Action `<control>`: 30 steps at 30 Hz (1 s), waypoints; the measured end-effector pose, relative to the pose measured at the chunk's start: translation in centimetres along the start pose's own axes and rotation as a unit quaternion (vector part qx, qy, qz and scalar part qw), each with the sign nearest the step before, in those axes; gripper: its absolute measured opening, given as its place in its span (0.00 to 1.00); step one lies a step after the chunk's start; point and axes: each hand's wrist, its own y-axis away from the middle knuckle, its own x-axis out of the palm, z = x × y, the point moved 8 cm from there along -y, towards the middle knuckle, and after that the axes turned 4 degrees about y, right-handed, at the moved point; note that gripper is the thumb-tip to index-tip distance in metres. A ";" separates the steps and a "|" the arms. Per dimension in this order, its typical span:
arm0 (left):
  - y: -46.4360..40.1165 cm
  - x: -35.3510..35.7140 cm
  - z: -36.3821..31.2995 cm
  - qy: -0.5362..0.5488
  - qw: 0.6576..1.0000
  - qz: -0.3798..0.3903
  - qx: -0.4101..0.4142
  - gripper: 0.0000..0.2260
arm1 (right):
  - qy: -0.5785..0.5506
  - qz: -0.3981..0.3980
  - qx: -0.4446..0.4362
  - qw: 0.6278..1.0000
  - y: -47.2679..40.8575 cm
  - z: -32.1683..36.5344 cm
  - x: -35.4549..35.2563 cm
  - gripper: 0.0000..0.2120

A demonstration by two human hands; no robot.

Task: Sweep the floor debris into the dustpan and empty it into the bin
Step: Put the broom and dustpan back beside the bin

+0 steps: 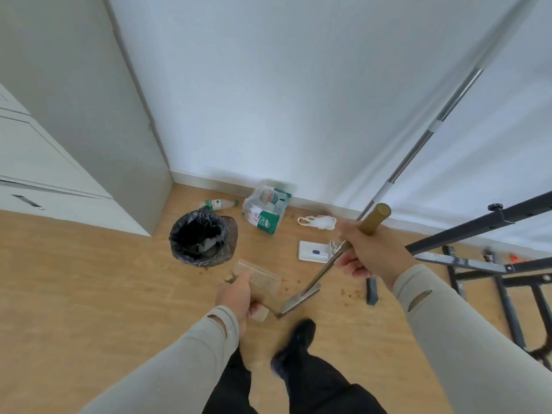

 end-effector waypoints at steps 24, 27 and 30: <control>-7.6 13.3 -2.5 -0.138 0.988 -0.061 -0.042 0.17 | 0.320 0.015 -0.180 0.930 -11.7 2.0 -4.5 0.14; -7.4 13.9 -4.2 -0.242 0.967 -0.061 -0.052 0.14 | 0.301 0.003 -0.187 0.935 -12.0 2.0 -4.7 0.14; -6.1 14.9 -4.9 -0.380 0.923 -0.033 -0.051 0.12 | 0.286 0.002 -0.195 0.938 -12.5 1.9 -4.7 0.13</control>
